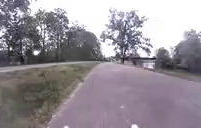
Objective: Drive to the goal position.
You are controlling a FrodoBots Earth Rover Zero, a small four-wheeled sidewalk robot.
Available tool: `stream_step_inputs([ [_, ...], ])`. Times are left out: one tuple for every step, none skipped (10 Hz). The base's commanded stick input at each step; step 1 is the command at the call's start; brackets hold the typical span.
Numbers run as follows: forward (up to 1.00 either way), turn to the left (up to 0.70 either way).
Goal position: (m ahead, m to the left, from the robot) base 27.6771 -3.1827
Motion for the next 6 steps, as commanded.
stream_step_inputs([
  [1.0, 0.0],
  [1.0, 0.0],
  [1.0, 0.0],
  [1.0, 0.0],
  [1.0, 0.0],
  [1.0, 0.0],
])
